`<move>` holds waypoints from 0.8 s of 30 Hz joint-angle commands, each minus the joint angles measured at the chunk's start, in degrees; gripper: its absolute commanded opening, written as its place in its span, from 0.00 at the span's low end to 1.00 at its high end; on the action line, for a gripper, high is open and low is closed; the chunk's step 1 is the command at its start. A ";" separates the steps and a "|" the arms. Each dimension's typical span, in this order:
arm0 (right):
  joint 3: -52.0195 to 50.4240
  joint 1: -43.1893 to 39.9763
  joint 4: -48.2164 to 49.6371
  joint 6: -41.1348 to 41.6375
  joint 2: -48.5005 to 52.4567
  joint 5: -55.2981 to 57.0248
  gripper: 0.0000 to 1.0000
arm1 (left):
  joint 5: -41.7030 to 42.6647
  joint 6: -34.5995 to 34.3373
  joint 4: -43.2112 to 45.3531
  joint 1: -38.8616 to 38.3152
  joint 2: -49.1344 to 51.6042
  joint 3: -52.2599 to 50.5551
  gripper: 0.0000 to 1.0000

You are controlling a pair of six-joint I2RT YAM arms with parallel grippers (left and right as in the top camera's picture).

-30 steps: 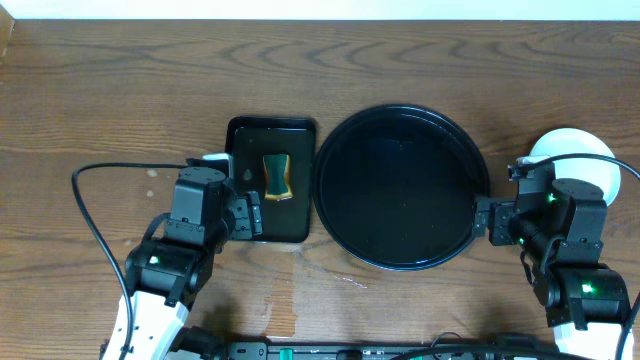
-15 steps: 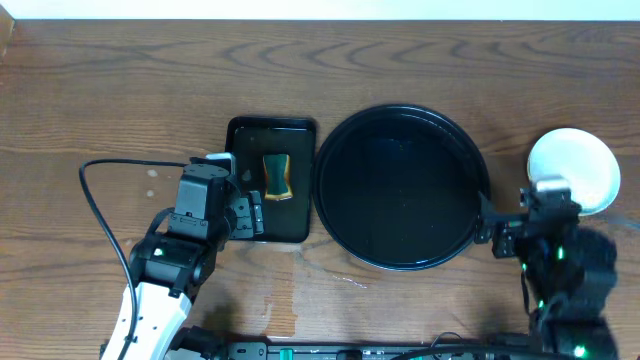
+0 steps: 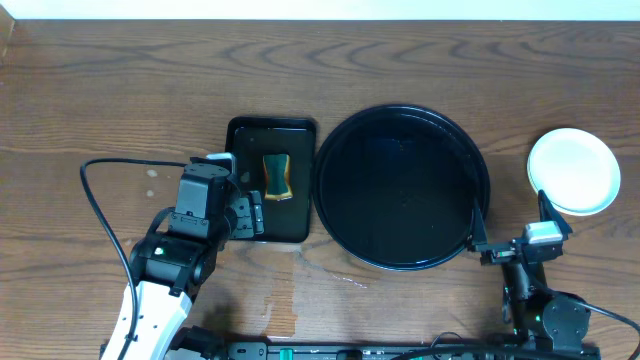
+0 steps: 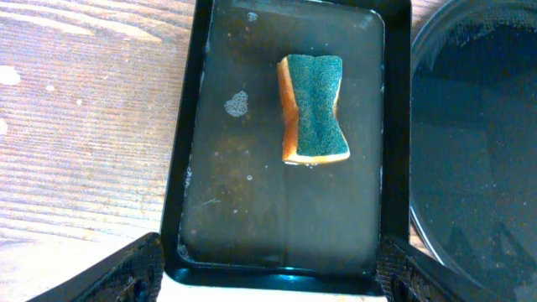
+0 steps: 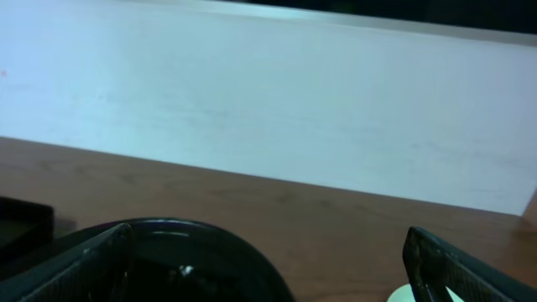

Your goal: Clean dirty plates on tray and stack at the side

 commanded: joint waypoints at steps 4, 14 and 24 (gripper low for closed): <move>-2.97 0.26 1.88 0.28 -0.55 7.02 0.99 | -0.52 -0.52 0.00 -0.09 0.22 -0.42 0.81; -3.82 0.26 -7.21 0.92 -0.55 5.68 0.99 | -0.50 -0.50 0.00 -0.09 0.22 -0.42 0.82; -3.80 0.26 -7.15 0.92 -0.52 5.70 0.99 | -0.52 -0.50 0.00 -0.09 0.22 -0.42 0.82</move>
